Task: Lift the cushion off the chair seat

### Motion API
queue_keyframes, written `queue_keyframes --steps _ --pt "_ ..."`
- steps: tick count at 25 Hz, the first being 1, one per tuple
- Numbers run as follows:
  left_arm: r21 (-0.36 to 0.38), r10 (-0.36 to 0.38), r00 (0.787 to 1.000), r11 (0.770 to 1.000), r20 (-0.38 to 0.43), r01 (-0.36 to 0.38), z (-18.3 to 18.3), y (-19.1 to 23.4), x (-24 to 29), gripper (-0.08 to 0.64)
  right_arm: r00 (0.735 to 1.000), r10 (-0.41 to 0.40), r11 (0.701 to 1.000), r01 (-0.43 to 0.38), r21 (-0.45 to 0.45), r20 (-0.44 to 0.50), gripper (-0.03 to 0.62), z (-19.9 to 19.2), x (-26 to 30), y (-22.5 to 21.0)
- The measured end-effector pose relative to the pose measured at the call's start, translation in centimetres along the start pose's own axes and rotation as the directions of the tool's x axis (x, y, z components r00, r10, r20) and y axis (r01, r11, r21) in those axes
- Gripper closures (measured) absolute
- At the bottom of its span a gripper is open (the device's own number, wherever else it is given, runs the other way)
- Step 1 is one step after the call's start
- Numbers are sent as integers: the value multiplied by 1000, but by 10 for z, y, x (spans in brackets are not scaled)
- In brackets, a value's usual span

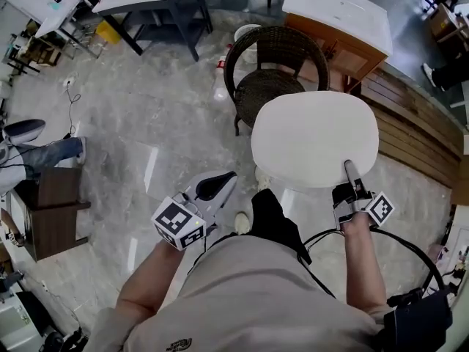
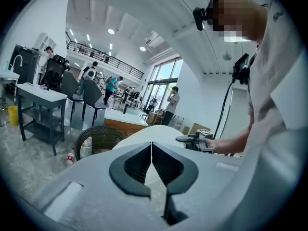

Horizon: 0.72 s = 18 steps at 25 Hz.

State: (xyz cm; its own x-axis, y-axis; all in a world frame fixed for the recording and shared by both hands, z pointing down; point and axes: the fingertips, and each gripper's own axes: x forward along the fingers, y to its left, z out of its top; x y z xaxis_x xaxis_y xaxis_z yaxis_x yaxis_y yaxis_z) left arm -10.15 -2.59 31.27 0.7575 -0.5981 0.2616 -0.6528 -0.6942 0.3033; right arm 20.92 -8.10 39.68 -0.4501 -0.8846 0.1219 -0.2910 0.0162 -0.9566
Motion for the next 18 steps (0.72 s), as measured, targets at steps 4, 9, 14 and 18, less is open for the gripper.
queue_keyframes --steps 4,9,14,18 --pt "-27 26 999 999 28 -25 2 -3 -21 552 1000 21 1000 -21 14 1 549 -20 -38 24" --pt "-22 42 998 999 40 -41 0 -8 -49 551 999 37 999 -37 28 -4 549 -52 -82 45" --pt "-17 65 996 998 55 -64 -6 -10 -72 551 999 33 999 -32 28 -10 549 -82 -120 56" --pt "-20 69 996 998 51 -68 -15 -12 -89 551 1000 29 999 -29 28 -12 549 -106 -141 63"
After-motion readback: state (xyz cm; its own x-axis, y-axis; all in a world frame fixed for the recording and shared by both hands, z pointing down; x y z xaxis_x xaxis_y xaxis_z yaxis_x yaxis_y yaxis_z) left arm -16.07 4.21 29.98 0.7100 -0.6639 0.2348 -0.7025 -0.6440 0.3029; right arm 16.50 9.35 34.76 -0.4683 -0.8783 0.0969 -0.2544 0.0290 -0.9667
